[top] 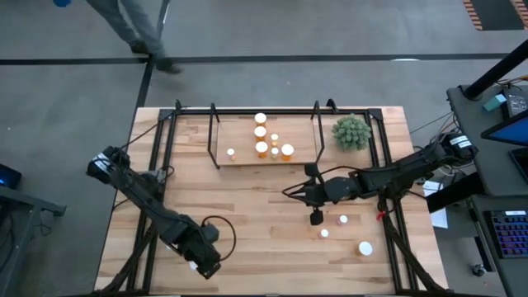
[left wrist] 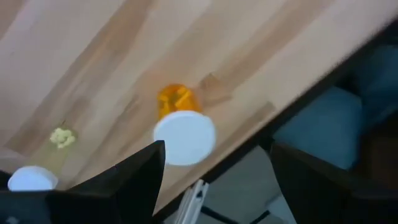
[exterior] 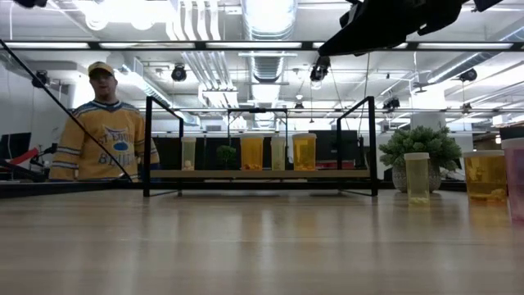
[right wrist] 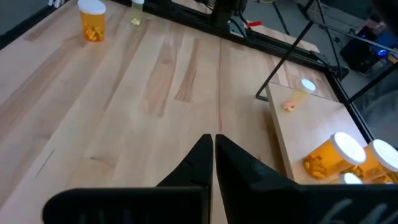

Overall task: Pick and place medicine bottles onto shelf by color
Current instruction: Put the large orange pill bottle on the shelf aligned with the other large orange pill bottle

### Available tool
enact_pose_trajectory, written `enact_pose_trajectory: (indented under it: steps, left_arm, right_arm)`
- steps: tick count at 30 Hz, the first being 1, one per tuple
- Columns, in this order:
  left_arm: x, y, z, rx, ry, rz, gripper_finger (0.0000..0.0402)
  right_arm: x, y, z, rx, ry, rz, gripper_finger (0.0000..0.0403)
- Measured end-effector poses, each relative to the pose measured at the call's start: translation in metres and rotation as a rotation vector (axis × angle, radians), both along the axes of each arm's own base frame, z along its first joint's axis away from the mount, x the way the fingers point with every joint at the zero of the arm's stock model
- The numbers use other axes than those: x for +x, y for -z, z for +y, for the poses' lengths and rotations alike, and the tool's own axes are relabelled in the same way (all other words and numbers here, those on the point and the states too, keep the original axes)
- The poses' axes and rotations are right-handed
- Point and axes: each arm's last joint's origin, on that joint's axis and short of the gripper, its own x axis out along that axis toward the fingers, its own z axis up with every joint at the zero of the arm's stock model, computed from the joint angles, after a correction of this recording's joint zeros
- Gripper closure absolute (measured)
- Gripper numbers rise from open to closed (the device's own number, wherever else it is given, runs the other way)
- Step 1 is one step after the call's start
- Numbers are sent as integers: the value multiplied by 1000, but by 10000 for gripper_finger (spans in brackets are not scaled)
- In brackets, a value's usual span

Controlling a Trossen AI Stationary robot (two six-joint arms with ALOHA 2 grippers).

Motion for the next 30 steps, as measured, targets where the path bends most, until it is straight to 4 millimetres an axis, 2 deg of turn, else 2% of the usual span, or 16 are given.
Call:
enact_pose_trajectory:
  steps: [4,15,21,30]
  left_arm:
    - [-4,3,-2,31,-51,-4,127]
    - [-26,22,-23,89,50,33,127]
    - [-25,22,-24,98,5,22,125]
    - [-22,35,-28,129,38,37,71]
  right_arm:
    - [0,-1,0,-6,-4,-6,394]
    - [1,1,0,18,9,5,394]
    - [1,1,0,30,15,5,394]
    - [1,1,0,35,17,4,394]
